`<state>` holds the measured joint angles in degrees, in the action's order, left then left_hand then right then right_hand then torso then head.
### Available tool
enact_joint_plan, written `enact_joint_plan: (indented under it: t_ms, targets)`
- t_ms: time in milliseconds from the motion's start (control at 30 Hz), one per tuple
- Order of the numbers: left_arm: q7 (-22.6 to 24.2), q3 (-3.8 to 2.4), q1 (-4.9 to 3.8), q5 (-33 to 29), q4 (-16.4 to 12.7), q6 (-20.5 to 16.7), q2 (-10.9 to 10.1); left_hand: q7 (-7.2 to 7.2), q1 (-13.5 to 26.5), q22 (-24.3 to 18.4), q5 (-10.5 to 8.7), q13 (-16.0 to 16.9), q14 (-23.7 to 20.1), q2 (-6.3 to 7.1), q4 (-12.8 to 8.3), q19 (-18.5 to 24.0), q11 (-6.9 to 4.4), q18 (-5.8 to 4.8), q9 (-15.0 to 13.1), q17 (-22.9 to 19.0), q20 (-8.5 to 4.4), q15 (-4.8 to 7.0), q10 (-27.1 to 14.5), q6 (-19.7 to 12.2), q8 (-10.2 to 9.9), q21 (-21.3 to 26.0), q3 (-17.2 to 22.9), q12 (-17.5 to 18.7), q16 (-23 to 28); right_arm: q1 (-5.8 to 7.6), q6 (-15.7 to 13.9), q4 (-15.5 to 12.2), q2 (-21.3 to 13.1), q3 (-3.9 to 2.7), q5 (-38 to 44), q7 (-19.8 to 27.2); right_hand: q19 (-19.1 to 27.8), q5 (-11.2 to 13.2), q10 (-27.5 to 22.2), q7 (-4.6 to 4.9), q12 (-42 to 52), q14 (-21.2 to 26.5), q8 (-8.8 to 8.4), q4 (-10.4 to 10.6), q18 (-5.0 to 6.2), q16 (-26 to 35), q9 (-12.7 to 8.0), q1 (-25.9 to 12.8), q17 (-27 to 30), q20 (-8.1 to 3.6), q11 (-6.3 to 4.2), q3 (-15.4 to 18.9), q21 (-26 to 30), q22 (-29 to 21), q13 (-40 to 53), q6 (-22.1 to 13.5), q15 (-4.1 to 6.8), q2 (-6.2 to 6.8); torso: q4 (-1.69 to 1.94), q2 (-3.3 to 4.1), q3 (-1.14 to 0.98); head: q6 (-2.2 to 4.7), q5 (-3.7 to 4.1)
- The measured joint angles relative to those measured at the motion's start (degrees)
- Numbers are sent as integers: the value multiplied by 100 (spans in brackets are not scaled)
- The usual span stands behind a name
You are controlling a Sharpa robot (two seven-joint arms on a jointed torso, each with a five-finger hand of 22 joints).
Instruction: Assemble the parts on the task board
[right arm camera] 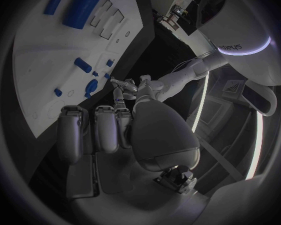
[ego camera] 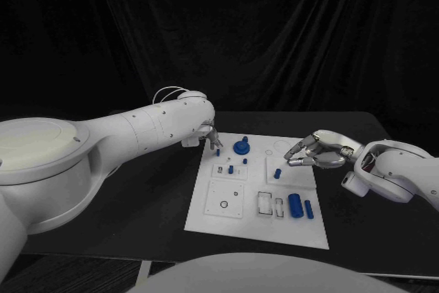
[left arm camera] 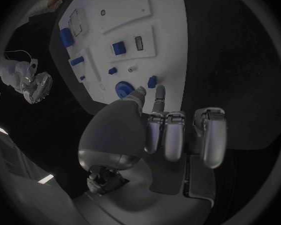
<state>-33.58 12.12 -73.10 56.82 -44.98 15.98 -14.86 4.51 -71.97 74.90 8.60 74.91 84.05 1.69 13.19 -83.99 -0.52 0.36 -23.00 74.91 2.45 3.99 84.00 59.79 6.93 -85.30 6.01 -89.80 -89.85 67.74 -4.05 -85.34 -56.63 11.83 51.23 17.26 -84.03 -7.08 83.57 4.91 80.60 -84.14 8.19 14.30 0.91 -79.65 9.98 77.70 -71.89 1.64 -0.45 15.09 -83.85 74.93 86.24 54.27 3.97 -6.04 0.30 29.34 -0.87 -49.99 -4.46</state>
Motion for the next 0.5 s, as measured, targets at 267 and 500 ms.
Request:
enact_joint_plan:
  t_ms: [267,500]
  targets:
    - [41,-1,6,2,62,-9,46,0,0,0,-23,0,0,0,0,0,0,0,6,0,0,0,0,0,0,21,0,0,0,0,14,0,2,0,0,-1,0,0,6,0,-1,0,0,0,0,0,0,0,0,0,-6,0,0,-1,0,0,-1,0,1,-3,0,0,2]
    - [43,-1,16,5,96,-12,69,0,0,0,-23,0,0,0,-15,0,0,0,12,0,0,0,0,0,0,21,-15,0,0,0,25,1,2,0,0,-2,0,1,6,0,0,1,0,0,0,0,0,0,-1,0,-6,0,0,-1,0,0,-2,0,3,-3,-1,0,13]
